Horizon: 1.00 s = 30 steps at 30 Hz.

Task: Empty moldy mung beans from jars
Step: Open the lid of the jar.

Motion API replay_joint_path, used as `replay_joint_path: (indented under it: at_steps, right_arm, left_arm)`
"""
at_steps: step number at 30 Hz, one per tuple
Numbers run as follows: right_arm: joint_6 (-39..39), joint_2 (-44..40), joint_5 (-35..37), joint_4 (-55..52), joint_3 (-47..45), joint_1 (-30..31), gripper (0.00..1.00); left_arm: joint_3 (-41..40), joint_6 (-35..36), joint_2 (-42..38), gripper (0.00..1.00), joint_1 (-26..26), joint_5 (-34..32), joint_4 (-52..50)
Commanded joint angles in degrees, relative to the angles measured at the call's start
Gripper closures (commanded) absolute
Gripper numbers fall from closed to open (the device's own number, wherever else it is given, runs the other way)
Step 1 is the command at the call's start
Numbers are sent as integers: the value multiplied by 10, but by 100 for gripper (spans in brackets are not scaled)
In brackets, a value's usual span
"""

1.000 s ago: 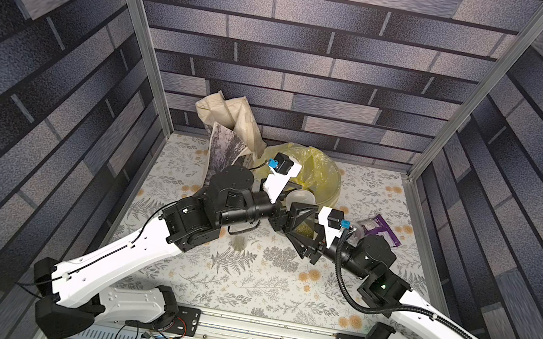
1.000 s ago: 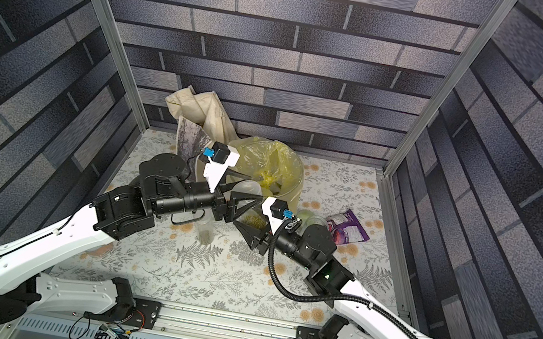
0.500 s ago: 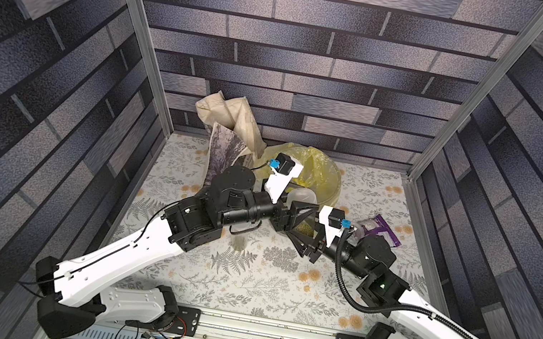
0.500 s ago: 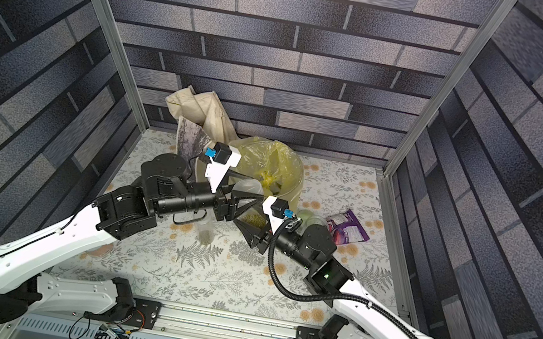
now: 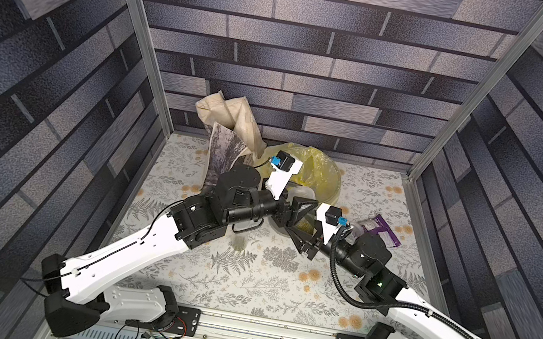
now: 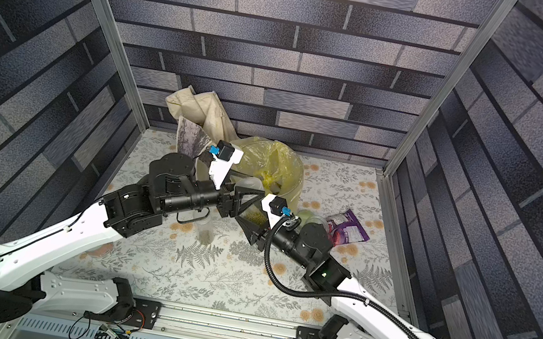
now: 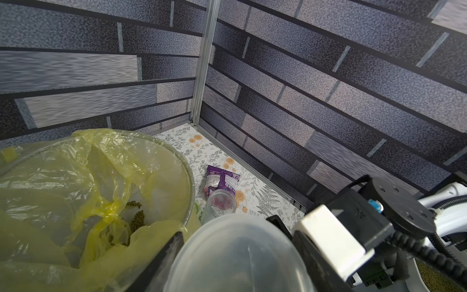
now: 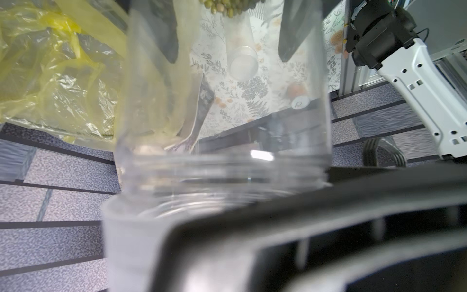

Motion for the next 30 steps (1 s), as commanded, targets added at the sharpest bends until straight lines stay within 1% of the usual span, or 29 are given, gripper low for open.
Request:
replay_joint_path:
  at_steps: [1,10,18,23,30]
  right_arm:
    - [-17,-1,40,17,18,-3,54]
    - [-37,3,90,16,24,-3,55]
    - [-72,7,109,-12,37,-4,57]
    - [-87,8,120,-32,48,-3,57]
    - [-102,21,150,-61,65,-3,59]
  left_arm:
    - [17,-45,0,42,10,-51,-1]
    - [43,-79,11,43,11,-98,-21]
    - [87,-90,18,43,27,-108,-68]
    - [97,-108,21,43,35,-102,-74]
    - [107,-126,25,43,42,-138,-74]
